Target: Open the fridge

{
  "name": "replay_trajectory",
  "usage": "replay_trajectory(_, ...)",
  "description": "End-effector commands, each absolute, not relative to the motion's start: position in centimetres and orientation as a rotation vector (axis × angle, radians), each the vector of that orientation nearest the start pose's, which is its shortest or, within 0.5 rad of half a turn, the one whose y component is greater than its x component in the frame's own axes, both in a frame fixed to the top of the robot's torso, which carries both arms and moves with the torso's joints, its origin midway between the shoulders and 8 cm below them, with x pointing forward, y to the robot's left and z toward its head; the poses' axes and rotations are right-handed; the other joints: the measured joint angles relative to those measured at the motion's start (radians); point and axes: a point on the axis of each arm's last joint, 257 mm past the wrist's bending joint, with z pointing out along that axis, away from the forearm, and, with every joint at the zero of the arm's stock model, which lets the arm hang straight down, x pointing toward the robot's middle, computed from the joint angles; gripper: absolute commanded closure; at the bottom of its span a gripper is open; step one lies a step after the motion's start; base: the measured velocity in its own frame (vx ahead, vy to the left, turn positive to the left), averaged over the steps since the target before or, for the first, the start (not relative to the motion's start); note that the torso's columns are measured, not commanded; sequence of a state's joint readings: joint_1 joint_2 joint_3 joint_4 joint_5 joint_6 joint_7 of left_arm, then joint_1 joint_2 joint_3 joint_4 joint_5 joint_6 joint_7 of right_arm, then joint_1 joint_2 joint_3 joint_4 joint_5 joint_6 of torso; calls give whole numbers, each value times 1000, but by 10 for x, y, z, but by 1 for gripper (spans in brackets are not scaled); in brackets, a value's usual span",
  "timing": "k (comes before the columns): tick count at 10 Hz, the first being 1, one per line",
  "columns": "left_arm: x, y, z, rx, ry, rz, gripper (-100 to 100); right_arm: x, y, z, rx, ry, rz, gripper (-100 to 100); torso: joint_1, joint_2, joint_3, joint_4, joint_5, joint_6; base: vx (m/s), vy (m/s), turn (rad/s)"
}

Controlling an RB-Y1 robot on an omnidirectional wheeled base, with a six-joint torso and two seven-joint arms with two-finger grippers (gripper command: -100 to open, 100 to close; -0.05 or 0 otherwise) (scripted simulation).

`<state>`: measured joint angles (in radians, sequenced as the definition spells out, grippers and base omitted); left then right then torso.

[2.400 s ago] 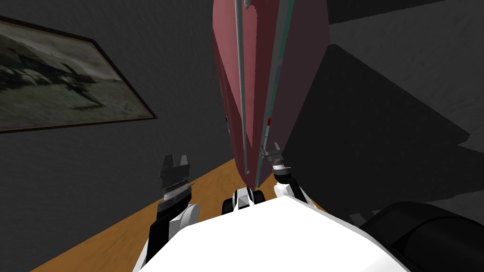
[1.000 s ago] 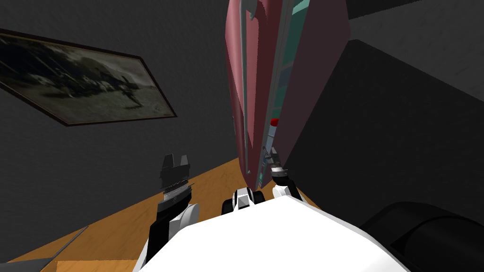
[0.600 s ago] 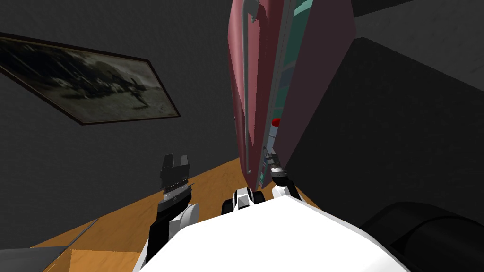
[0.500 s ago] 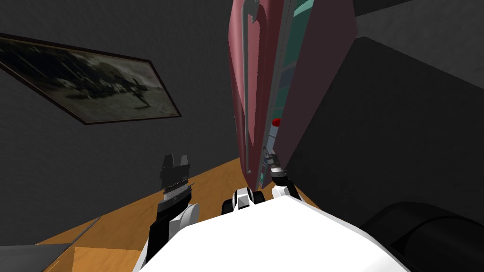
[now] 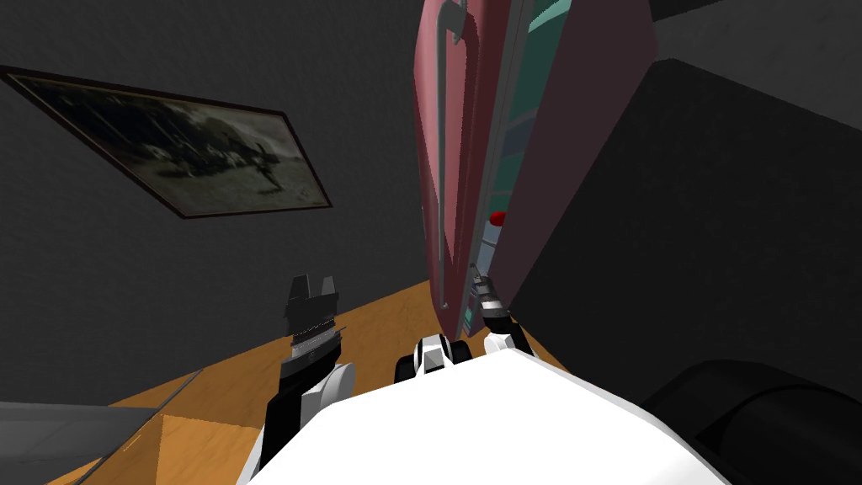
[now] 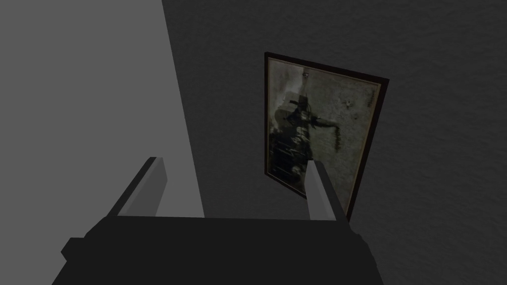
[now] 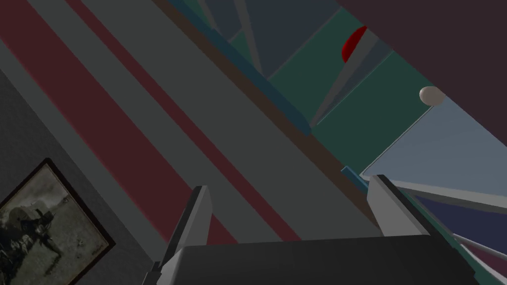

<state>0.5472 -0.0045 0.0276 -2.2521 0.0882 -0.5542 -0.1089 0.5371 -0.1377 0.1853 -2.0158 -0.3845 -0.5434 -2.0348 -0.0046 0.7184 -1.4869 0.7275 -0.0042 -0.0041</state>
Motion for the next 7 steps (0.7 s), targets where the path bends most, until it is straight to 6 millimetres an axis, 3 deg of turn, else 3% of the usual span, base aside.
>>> replay_trajectory(1,332,306,8,-685,590,-1203,0,374,-265,-137,-1285,718,-2038,-100,0,-1,0,0,0,0,-8,6,82)
replay_trajectory(7,332,306,8,-685,590,-1203,0,373,-267,-151,-1216,815,-1901,-100,-2,-1,-1,0,-3,-1,-9,7,54)
